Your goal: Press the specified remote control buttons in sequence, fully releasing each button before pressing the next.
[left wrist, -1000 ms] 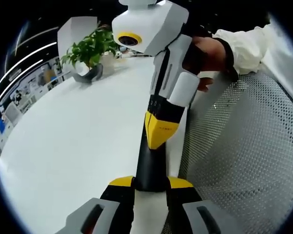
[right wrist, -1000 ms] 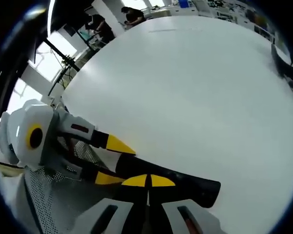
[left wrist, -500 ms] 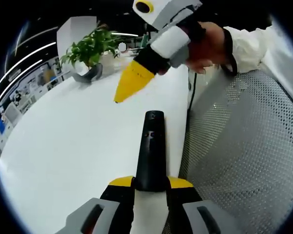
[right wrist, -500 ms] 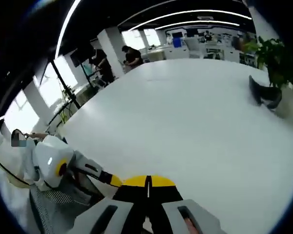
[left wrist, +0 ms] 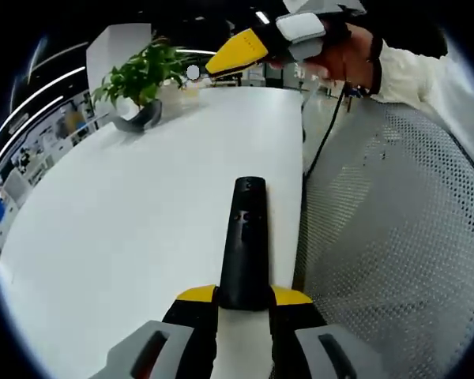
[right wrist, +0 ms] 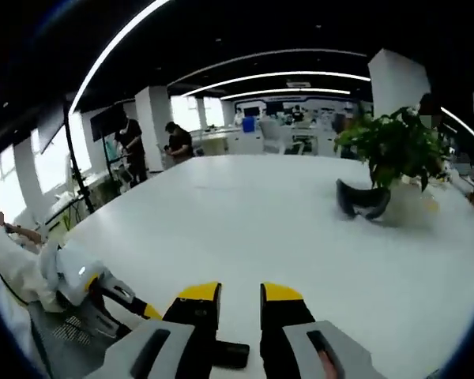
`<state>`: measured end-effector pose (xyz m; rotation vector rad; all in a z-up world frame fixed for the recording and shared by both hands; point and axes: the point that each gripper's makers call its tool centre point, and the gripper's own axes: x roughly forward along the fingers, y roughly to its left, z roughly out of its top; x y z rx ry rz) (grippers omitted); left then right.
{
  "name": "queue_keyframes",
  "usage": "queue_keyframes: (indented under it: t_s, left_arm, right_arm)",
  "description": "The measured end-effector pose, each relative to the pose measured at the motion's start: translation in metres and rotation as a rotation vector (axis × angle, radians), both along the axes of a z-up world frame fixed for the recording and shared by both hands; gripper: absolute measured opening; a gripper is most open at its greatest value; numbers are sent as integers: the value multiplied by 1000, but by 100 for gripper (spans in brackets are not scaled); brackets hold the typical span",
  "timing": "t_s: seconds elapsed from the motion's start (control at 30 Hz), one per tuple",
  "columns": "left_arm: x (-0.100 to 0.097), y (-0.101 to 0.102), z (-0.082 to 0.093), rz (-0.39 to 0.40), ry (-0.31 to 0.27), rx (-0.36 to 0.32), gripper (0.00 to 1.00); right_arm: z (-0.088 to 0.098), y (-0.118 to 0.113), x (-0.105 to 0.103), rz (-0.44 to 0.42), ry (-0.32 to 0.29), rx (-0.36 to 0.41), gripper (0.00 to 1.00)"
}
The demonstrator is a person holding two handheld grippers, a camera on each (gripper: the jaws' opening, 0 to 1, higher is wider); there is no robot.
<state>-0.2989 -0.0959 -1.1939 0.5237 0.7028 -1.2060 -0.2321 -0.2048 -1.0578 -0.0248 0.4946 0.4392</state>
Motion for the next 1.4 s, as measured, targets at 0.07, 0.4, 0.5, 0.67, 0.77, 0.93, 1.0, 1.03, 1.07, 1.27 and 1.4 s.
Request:
queue_keyframes:
  t_s: [0.07,0.4,0.5,0.67,0.77,0.93,1.0,1.03,1.07,1.27,1.4]
  left_arm:
    - [1,0,0,-9,-5,7,24]
    - [11,1,0,-50,-18,38,23]
    - [16,2,0,-51,-16,42,23]
    - [28,4,0,-68,-24,54,23]
    - [37,7,1,-68,-29,65,23]
    - [57,13,1,-80,-53,92,23]
    - [64,16,1,-87,-56,102,23]
    - [66,18,2,-89,-57,103,23]
    - [70,19,2,-90,-55,104,23]
    - [89,26,5,-99,-67,122,23]
    - [111,30,9,-99,-95,138,23]
  right_arm:
    - [3,-1,-2,-10,-30,-1,28]
    - [1,-6,4,-48,-69,-4,57]
    - [3,-6,5,-52,-74,8,63]
    - [3,-6,7,-59,-106,-25,79]
    - [4,-6,8,-59,-118,-45,84]
    - [2,-6,8,-55,-108,-56,84]
    - [3,-7,8,-58,-113,-52,84]
    - [4,-7,8,-60,-115,-48,82]
    - [4,-8,8,-62,-114,-45,81]
    - [3,-10,9,-74,-106,-42,84]
    - [4,-6,8,-62,-113,-32,87]
